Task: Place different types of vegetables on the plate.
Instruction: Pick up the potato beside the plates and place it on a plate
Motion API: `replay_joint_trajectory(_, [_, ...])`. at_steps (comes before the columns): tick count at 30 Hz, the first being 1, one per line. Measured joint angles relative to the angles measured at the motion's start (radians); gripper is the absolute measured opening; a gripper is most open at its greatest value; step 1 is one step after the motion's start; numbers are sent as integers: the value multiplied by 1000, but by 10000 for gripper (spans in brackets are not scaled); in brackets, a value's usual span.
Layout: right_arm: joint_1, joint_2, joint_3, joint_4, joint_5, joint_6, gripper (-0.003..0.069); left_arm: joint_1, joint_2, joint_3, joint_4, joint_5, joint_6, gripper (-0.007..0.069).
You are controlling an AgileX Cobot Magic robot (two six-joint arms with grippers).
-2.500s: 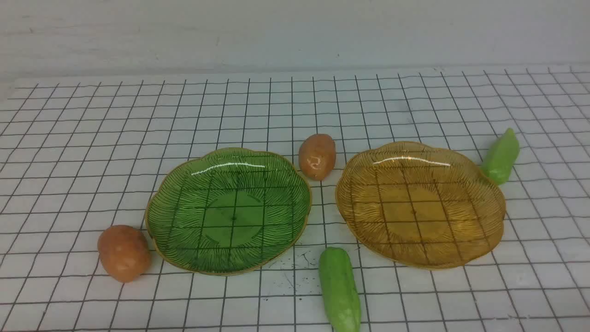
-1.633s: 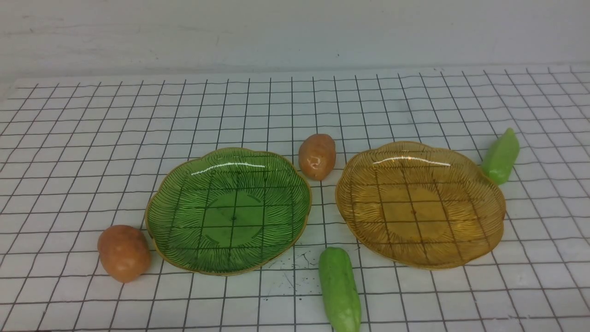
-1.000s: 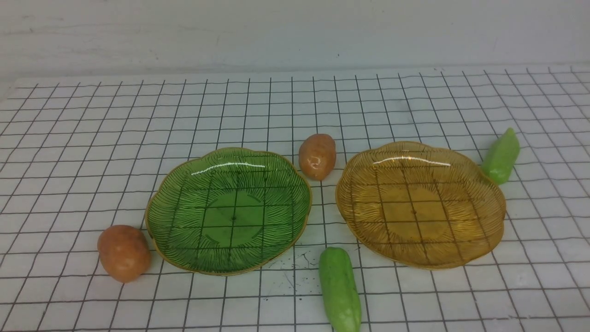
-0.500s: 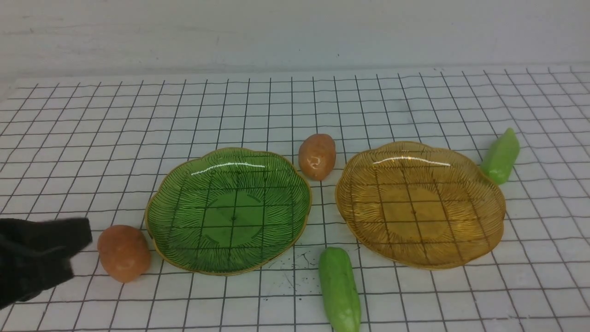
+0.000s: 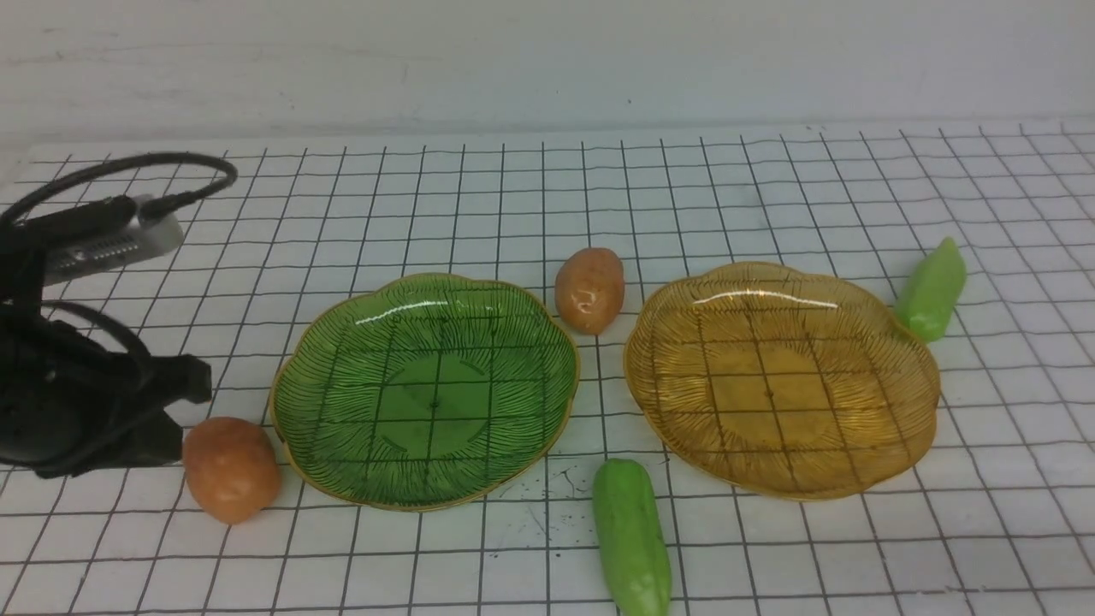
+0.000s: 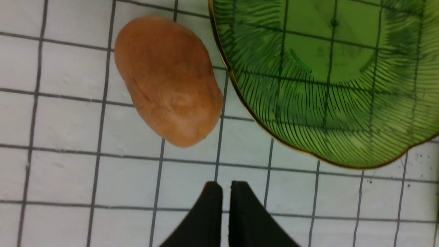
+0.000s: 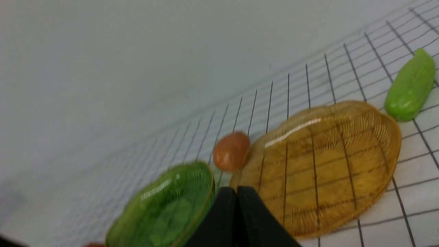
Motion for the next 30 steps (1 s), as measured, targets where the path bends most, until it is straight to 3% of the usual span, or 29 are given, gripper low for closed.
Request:
replay_joint_trajectory(8, [0,256,-293,-79,333,-162,-14,18,177,-68,-38,-56,51,42])
replay_joint_trajectory(12, [0,320,-338,-81,384,-206,-14,21,271,-82,-35,-140,78,150])
replay_joint_trajectory(16, [0,321,-341,-82,413,-213,-14,23,334,-83,-10,-186,48,358])
replay_joint_trajectory(18, [0,321,-341,-83,424,-213,-14,23,345,-83,-2,-193,35,412])
replay_joint_trajectory(19, [0,321,-341,-84,434,-213,-14,23,364,-84,13,-209,19,509])
replay_joint_trajectory(23, [0,321,-341,-84,440,-214,-14,25,405,-87,19,-228,12,629])
replay_joint_trajectory(27, [0,321,-341,-87,439,-215,-14,25,440,-88,18,-235,6,658])
replay_joint_trajectory(30, [0,321,-341,-88,428,-215,-14,25,465,-88,24,-236,6,615])
